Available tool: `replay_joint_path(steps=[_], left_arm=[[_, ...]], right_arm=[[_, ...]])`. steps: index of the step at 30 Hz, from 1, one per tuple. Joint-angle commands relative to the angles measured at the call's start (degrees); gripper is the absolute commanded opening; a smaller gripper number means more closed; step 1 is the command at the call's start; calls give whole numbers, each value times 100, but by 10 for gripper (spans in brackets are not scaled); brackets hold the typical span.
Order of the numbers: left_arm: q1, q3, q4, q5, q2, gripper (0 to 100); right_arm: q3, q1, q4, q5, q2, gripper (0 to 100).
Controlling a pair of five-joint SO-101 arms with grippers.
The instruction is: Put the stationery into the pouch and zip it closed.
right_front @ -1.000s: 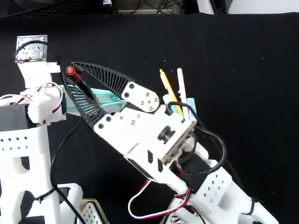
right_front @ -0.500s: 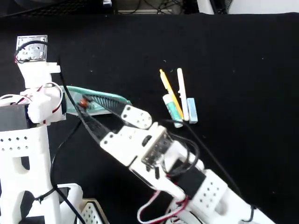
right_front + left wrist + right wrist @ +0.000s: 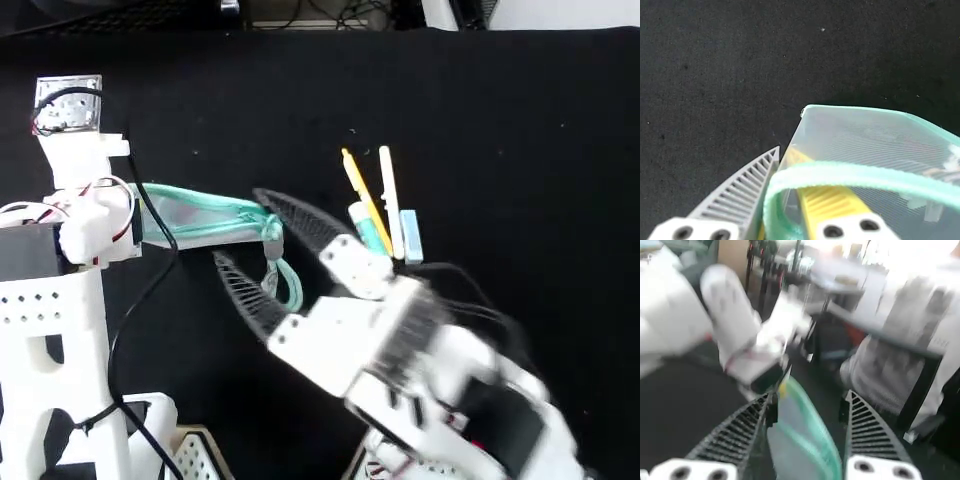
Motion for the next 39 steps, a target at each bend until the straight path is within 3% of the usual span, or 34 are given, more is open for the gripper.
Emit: replay_joint_path(steps=[1, 5, 10, 14, 19, 31, 39], left_arm=[[31, 154, -53, -44, 88, 30], [31, 154, -53, -44, 88, 30], [4, 154, -53, -44, 88, 30], [22, 154, -53, -44, 88, 30], [22, 154, -53, -44, 88, 30], [-4, 154, -53, -44, 88, 30], [-4, 154, -53, -53, 88, 30]], right_arm=[[-919, 818, 343, 9, 31, 211], [-409, 2479, 800, -35, 75, 183], [1912, 3938, 580, 26, 110, 69], [3257, 4018, 88, 422, 567, 120], [3565, 4044, -510, 448, 1754, 163], [1745, 4396, -985, 730, 5534, 162], [1631, 4510, -993, 905, 6053, 162]])
